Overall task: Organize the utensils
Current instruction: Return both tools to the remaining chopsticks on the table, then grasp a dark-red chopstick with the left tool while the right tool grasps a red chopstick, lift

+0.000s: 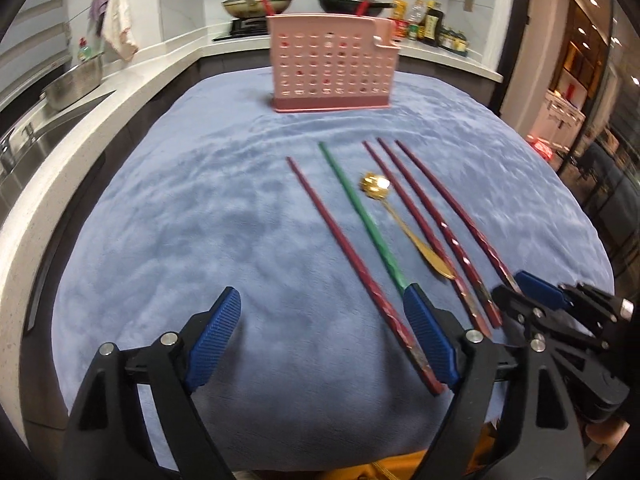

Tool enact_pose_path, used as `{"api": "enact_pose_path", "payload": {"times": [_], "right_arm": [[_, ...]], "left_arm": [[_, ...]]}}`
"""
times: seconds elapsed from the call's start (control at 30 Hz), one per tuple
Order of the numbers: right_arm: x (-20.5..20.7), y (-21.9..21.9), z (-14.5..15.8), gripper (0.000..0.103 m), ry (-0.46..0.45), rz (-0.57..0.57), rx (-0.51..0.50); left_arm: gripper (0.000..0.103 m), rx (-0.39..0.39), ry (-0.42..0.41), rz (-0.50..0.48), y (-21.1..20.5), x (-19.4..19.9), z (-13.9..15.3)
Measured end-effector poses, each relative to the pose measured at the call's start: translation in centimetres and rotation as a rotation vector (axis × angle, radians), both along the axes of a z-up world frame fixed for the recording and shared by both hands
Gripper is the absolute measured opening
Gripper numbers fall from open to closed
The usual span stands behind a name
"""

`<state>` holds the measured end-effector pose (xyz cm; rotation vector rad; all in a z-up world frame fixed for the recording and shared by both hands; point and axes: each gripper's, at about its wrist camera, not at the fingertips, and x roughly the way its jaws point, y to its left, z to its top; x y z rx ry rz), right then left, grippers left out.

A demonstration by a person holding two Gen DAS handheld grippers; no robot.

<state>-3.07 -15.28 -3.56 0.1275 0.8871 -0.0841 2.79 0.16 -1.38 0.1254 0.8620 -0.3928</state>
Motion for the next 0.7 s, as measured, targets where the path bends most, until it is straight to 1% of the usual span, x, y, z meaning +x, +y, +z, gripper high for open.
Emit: {"api": "enact_pose_path", "payload": {"times": [0.03, 0.1, 0.2, 0.37, 0.4, 0.47, 0.53, 0.7], "right_arm": [[0.0, -0.1, 0.0, 0.023, 0.0, -0.004, 0.002], [0.0, -0.4, 0.0, 0.015, -0.001, -0.011, 0.003], [0.0, -0.8, 0.0, 0.009, 0.0, -0.019, 0.014], [-0.3, -1.0, 0.0, 0.008, -0.001, -0.027, 0.024], [-0.3, -1.0, -0.1, 0.008, -0.002, -0.027, 0.025], [-0.4, -1.1, -0.1, 0.008, -0.003, -0.029, 0.027], [-0.4, -1.1, -0.1, 0.008, -0.004, -0.029, 0.028], [-0.4, -1.2, -0.1, 0.008, -0.005, -0.032, 0.037]], "left_arm": [[0.08, 0.005, 0.004, -0.012, -0.3, -0.1, -0.1], [0.08, 0.016, 0.025, -0.042, -1.0, -0.4, -0.7], [0.08, 0.032, 0.05, -0.069, -1.8, -0.5, -1.4], [0.079, 0.049, 0.093, -0.101, -2.4, -1.1, -2.5], [0.081, 0.052, 0.094, -0.108, -2.5, -1.3, -2.6], [0.08, 0.071, 0.095, -0.118, -2.7, -1.6, -2.9], [0.077, 0.075, 0.1, -0.121, -2.6, -1.7, -3.1], [0.064, 0.055, 0.099, -0.119, -1.6, -2.1, -3.1]]}}
